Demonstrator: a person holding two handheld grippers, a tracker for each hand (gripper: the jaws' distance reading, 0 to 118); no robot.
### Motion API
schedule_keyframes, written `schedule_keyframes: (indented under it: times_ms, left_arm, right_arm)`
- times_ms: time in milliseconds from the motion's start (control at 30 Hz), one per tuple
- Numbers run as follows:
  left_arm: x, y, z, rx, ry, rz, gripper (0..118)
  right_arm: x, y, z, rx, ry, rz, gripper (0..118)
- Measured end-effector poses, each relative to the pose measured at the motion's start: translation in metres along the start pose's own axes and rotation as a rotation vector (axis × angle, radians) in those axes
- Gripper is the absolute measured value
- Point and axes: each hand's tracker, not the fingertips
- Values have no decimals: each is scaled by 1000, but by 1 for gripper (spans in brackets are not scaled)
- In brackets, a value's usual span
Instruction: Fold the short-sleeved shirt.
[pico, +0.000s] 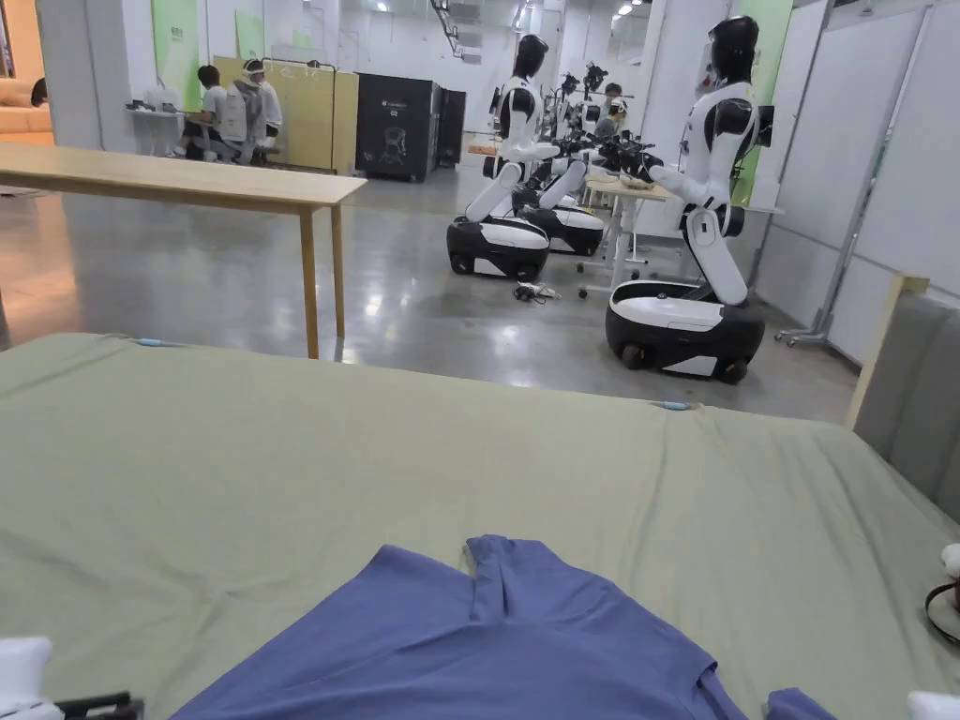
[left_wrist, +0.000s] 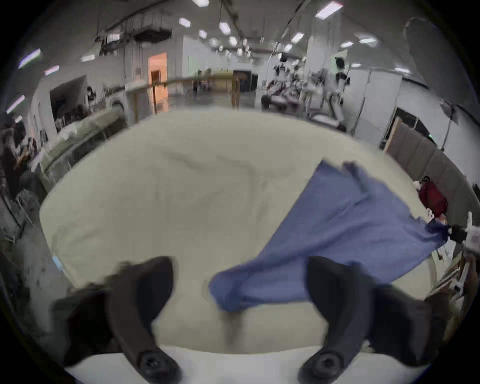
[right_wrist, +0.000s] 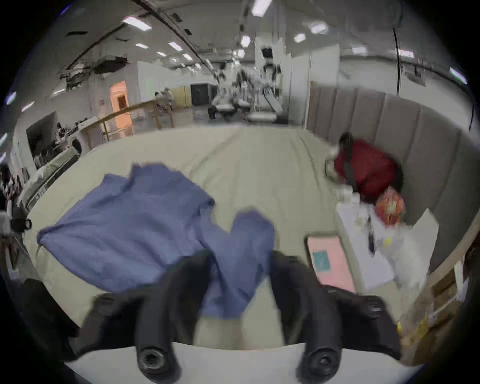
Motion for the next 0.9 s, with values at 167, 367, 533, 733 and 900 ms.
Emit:
schedule_keyframes:
  times_ms: [167,367,533,733,900]
  left_arm:
    - [62,37,58,376,-33,-146,109]
    - [97,38,77,512,3,-227,5]
    - [57,36,58,373,-43,-140,0]
    - [-28,8,20,126,15,-81,0]
    - [-68,-20,-14,-12,22,45,92]
  right_arm:
    - [-66,51,57,348,116,44,69]
    - [-131,59,77,492,192,26,4]
    - [-159,60,71,472,194,89,4]
    - [-169,56,53,418,232,92,4]
    - [-182,52,30,356,258,105,4]
